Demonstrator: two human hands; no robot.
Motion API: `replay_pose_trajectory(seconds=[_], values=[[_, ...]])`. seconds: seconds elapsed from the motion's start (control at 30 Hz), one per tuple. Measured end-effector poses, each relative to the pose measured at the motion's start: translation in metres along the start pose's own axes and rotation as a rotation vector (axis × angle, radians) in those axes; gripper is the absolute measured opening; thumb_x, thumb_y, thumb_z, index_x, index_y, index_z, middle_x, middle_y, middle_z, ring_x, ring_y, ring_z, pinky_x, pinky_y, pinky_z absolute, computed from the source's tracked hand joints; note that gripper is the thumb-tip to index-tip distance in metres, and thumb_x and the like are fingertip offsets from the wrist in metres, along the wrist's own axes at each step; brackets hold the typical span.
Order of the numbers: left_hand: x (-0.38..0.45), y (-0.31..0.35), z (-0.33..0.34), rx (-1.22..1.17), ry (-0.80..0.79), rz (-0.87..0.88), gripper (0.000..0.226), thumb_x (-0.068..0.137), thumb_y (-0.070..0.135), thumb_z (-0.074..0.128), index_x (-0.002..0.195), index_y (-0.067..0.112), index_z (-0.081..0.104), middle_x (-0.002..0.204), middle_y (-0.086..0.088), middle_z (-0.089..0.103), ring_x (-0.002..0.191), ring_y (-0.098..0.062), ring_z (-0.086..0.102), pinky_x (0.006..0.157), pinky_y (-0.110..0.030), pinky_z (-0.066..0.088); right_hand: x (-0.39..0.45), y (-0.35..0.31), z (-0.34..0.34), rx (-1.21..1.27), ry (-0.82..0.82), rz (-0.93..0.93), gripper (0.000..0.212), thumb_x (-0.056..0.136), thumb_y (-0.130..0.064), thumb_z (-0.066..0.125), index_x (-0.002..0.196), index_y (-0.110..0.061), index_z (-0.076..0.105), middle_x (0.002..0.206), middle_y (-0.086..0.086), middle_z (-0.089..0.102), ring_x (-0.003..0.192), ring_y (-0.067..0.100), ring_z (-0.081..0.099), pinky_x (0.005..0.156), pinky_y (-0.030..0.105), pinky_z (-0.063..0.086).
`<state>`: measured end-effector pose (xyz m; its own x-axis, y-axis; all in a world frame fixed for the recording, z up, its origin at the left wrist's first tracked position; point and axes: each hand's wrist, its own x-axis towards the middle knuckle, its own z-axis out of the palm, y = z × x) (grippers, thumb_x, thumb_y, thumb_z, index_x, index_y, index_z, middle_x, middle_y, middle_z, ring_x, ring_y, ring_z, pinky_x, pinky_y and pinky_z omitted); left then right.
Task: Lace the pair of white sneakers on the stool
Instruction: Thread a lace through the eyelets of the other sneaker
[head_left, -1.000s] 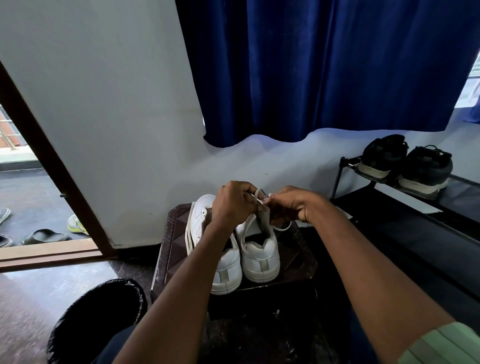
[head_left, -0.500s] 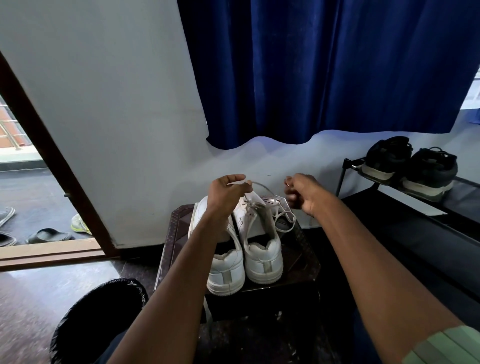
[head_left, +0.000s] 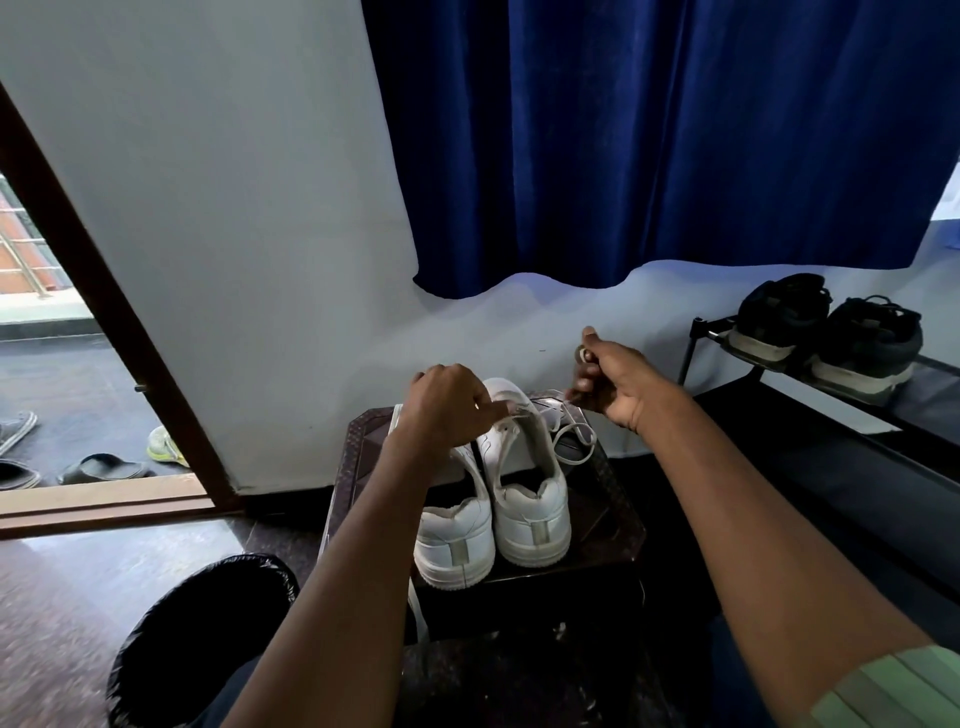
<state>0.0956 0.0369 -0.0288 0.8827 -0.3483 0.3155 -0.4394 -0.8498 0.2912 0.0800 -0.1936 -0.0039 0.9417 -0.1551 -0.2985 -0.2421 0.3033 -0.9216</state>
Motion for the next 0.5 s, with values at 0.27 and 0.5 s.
replay_pose_trajectory(seconds=[0.27,0.5], values=[[0.004,0.005,0.001,-0.253,0.018,0.055,0.073,0.088,0.070,0.050,0.053,0.006,0.049,0.048,-0.004,0.039,0.046,-0.019,0.036,0.053,-0.030,0.036,-0.017,0.006,-0.002,-0.975,-0.114,0.012,0.041,0.089,-0.051,0.077,0.073,-0.013,0.077,0.053,-0.005,0.057,0.040,0.009,0.043,0.044,0.018,0.033],[-0.005,0.033,-0.025,-0.924,-0.035,-0.277,0.046,0.103,0.054,0.048,0.086,0.019,0.073,0.103,0.001,0.071,0.098,-0.014,0.060,0.090,-0.038,0.046,0.000,0.003,0.007,-0.057,-0.052,-0.022,0.039,0.104,-0.049,0.056,0.093,-0.011,0.056,0.067,0.006,0.070,0.063,0.022,0.070,0.063,0.032,0.053]])
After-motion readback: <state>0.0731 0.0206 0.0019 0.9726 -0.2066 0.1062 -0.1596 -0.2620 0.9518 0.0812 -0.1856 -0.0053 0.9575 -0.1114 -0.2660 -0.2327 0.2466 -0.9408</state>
